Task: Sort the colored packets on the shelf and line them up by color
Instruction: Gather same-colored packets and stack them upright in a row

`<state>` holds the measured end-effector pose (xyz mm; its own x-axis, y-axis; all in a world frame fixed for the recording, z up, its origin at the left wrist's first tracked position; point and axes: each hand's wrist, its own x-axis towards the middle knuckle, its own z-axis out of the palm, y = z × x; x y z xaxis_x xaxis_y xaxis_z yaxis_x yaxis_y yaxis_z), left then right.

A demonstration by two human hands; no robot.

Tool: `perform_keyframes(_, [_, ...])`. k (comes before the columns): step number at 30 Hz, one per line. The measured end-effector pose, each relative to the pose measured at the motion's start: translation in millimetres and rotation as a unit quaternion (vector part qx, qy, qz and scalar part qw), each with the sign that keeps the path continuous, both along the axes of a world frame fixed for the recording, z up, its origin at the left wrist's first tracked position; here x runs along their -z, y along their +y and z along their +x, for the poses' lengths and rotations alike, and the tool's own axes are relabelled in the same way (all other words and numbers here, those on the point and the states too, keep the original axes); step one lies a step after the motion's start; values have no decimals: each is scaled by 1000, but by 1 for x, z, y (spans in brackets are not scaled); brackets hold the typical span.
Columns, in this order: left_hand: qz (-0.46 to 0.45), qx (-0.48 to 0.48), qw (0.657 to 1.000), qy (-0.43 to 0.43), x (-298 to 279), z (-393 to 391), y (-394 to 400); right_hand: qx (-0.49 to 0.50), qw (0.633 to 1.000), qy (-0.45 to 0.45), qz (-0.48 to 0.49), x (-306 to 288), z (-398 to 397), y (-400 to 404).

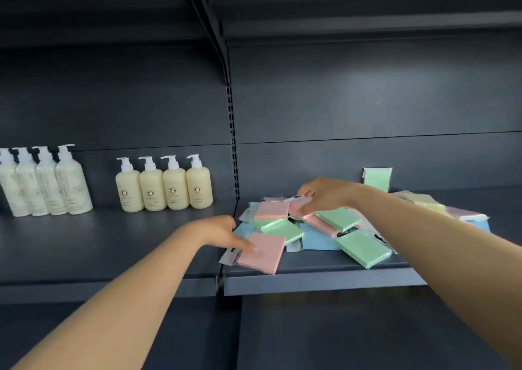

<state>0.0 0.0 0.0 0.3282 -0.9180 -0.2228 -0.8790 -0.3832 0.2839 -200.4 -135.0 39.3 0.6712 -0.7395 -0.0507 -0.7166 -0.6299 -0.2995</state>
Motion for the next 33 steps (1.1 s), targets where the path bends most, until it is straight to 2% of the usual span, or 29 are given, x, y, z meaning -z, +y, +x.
perform_keyframes(4, [30,-35,993,105,21,11,-16,-2,999,3,39,13,18,-25])
perform_keyframes(7, [32,-44,987,149,35,22,-28,-20,999,11,45,24,39,-49])
perform_keyframes(16, [33,-84,982,163,46,17,-35,-89,992,61,68,32,84,-90])
perform_keyframes(20, [6,-112,969,221,48,15,-34,-111,984,85,113,28,91,-95])
perform_keyframes(22, [-19,-121,964,237,48,14,-33,-120,982,69,128,27,93,-97])
perform_keyframes(29, [-54,-155,957,238,42,7,-31,-141,986,-6,87,23,90,-97])
perform_keyframes(33, [-109,-193,917,333,34,-1,-21,-123,979,-98,127,20,70,-95])
